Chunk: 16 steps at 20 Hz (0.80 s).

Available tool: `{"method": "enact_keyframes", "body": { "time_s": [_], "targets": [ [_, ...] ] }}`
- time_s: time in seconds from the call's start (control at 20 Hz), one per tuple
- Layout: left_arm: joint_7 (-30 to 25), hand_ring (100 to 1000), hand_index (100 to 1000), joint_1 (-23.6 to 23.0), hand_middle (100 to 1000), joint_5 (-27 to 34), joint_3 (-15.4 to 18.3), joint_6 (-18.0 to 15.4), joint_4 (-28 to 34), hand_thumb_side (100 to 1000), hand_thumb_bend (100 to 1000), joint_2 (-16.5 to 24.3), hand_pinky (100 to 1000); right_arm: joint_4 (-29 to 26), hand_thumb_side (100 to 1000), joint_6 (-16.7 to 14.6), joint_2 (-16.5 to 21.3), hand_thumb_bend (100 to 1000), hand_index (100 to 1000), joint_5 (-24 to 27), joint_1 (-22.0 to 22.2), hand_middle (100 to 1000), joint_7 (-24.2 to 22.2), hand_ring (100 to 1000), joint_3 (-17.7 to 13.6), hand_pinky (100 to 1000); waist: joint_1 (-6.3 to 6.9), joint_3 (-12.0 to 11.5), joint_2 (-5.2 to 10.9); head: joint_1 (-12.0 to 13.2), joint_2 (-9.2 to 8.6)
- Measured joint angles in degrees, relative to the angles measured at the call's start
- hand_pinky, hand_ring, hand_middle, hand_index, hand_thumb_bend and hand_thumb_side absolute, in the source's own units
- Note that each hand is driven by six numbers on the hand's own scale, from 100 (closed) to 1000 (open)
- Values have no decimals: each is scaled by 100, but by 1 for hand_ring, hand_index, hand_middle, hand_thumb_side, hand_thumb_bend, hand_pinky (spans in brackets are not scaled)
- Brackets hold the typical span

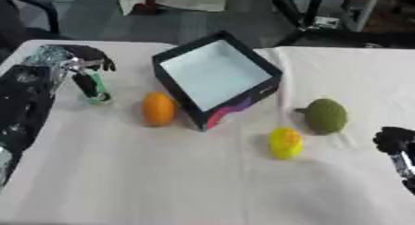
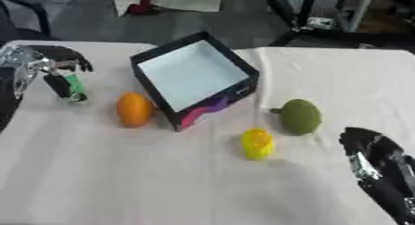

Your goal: Pick up objects on the table and place them in the box.

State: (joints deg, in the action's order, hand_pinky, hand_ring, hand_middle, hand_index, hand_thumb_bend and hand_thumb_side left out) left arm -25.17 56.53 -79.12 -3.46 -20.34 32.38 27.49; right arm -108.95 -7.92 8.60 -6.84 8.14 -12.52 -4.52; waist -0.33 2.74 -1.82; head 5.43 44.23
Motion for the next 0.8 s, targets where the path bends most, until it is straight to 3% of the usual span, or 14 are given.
{"method": "enact_keyframes", "body": {
  "time_s": [0.45,0.8],
  "targets": [
    [-239,748,895,3,776,31,133,240,-41,394,423,87,817,0,541,4,0,100,764,0,0,679,-10,745,0,773,0,-2,4,-1,0],
    [-260,726,881,-134,757,-129,333,617,-231,379,388,100,794,1,545,3,0,100,764,0,0,679,-20,745,0,773,0,-2,4,-1,0]
  ]
}}
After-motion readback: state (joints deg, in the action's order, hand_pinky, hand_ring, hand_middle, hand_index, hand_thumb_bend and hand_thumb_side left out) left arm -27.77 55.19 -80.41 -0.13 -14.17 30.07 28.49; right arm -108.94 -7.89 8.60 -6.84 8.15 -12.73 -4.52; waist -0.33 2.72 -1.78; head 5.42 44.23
